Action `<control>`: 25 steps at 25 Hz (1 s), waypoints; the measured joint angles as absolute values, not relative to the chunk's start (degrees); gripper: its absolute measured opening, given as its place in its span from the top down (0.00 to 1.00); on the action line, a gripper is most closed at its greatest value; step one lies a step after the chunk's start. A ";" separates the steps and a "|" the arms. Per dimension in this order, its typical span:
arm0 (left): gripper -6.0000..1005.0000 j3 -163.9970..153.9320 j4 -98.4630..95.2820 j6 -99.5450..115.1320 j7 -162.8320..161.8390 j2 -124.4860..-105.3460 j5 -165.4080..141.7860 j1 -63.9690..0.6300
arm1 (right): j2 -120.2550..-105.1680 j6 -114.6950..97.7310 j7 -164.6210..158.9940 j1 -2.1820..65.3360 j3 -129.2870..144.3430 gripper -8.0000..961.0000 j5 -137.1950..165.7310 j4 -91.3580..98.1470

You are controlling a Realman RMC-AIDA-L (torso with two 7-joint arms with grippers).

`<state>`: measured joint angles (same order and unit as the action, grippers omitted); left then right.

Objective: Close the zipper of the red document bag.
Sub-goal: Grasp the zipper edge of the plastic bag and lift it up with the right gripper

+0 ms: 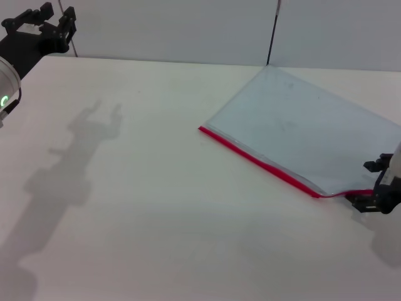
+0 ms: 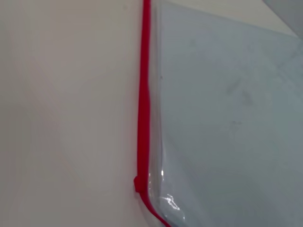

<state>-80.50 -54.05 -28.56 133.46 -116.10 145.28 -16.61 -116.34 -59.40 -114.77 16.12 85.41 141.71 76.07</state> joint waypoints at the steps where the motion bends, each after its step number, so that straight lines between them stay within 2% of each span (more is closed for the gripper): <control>1: 0.58 -80.50 -54.05 -28.56 133.47 -116.10 145.28 -16.63 | -116.33 -59.20 -115.42 16.27 85.47 0.20 142.72 76.04; 25: 0.58 -80.59 -54.05 -28.57 133.60 -116.10 145.28 -16.91 | -116.22 -60.45 -116.49 18.28 86.22 0.21 145.07 73.83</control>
